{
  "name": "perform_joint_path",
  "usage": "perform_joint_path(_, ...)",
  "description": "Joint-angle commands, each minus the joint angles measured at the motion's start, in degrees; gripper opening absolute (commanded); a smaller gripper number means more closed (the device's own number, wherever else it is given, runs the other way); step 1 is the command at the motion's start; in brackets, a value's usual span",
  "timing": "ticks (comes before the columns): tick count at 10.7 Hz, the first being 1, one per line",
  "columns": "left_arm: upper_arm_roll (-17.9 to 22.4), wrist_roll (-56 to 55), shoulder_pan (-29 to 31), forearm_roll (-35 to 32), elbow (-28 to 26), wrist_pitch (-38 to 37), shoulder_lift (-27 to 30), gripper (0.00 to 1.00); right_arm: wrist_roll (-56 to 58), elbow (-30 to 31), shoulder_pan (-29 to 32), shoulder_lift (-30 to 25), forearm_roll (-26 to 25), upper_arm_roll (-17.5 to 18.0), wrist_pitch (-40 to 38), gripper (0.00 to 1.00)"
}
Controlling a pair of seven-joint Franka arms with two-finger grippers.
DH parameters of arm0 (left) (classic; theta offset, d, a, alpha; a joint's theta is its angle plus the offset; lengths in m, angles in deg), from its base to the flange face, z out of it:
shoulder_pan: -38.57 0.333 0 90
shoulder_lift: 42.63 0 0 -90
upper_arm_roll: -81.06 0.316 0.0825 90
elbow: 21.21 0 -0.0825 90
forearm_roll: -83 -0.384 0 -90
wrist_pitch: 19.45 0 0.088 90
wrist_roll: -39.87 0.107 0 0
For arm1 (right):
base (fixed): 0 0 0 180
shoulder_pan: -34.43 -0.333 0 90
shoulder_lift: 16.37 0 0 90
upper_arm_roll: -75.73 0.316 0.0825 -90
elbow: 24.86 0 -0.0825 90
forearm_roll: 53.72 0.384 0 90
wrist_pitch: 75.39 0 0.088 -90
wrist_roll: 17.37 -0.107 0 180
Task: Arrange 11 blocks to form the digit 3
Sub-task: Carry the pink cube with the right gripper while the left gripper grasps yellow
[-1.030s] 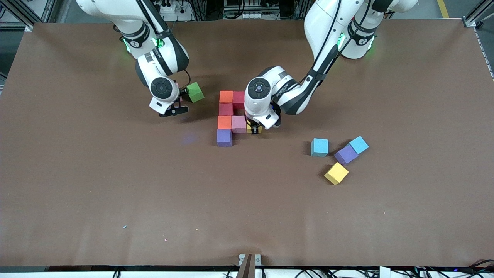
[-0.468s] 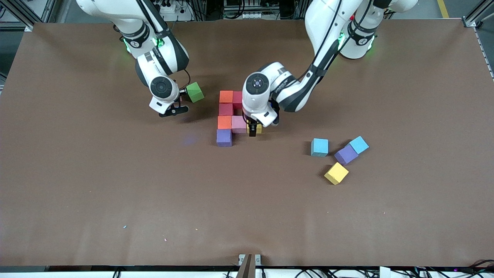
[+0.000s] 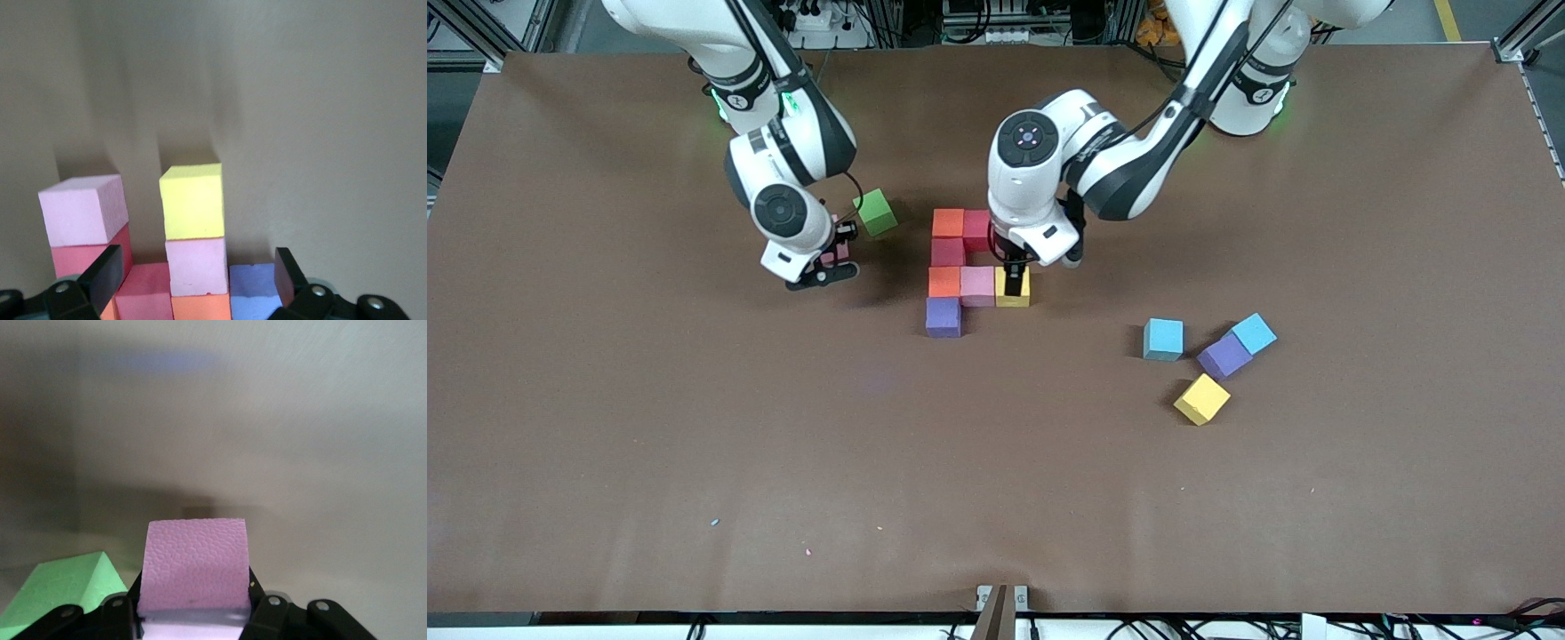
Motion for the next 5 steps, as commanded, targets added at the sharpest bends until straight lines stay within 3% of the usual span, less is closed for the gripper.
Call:
perform_joint_path(1, -0.16, 8.55, 4.87, -1.23, -1.04, -3.89, 3.9, 1.0, 1.82, -13.15, 2.06, 5.19, -1.07, 0.36, -9.42, 0.06)
perform_joint_path(3, -0.07, 17.34, 8.91, -1.23, -0.78, -4.07, 4.17, 1.0, 3.04, -28.87, 3.9, 13.18, -0.2, 0.44, -19.45, 0.06)
perform_joint_path(5, -0.07, 27.36, 12.95, -1.23, -0.6, -4.07, 4.17, 1.0, 3.23, -42.07, 4.52, 21.62, 1.46, 0.44, -24.49, 0.05)
